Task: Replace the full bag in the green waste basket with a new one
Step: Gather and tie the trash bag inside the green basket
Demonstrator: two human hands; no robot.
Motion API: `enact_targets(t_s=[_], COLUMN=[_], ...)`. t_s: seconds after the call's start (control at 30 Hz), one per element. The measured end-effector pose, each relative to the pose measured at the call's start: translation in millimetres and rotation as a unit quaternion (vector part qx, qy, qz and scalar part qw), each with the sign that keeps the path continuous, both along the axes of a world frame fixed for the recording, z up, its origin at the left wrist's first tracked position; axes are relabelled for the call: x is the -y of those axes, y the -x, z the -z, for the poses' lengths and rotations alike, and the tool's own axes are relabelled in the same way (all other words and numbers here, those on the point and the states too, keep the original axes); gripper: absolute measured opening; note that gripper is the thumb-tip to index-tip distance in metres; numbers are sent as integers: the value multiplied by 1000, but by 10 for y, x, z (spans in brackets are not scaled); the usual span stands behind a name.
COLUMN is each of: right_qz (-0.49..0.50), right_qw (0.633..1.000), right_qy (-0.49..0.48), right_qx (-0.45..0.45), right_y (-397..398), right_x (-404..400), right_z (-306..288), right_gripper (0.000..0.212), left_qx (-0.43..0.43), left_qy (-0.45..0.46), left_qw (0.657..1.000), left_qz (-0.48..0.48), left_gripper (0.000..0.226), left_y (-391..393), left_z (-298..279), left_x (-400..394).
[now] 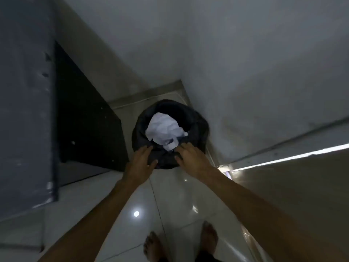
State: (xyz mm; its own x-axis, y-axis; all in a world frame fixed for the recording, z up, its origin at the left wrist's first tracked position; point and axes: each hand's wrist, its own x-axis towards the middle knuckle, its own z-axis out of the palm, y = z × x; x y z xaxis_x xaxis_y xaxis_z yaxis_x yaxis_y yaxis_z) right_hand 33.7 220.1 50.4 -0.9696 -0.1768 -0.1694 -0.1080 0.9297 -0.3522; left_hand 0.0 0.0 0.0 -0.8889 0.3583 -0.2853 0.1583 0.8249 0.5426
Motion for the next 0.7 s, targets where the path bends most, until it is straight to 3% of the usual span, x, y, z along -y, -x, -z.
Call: enact_targets(t_s=[0.2,0.3,0.37,0.47,0.7], right_qz=[-132,-183,-200,-230,-175], right_qw=[987,962,936,896,884], right_qy=[-1,5,32,58,166], right_qx=[-87,-201,-286,-377,-400], right_y=[107,226,372,564,782], right_x=[21,-35,-44,-18,31], right_z=[1458,1868,2044,2186,2300], right_gripper=[31,24,16,24,26], left_qx=[-181,-267,-317,-382,-451], left_qy=[10,-8,-9,-37,-132], left_qw=[983,961,945,920,882], left_qz=[38,71,84,85,43], left_gripper=[54,48,45,42,46], left_y=[100,178,268,441,731], left_z=[1130,1535,1740,1891,1992], left_x=[-65,-68,-89,-151,-218])
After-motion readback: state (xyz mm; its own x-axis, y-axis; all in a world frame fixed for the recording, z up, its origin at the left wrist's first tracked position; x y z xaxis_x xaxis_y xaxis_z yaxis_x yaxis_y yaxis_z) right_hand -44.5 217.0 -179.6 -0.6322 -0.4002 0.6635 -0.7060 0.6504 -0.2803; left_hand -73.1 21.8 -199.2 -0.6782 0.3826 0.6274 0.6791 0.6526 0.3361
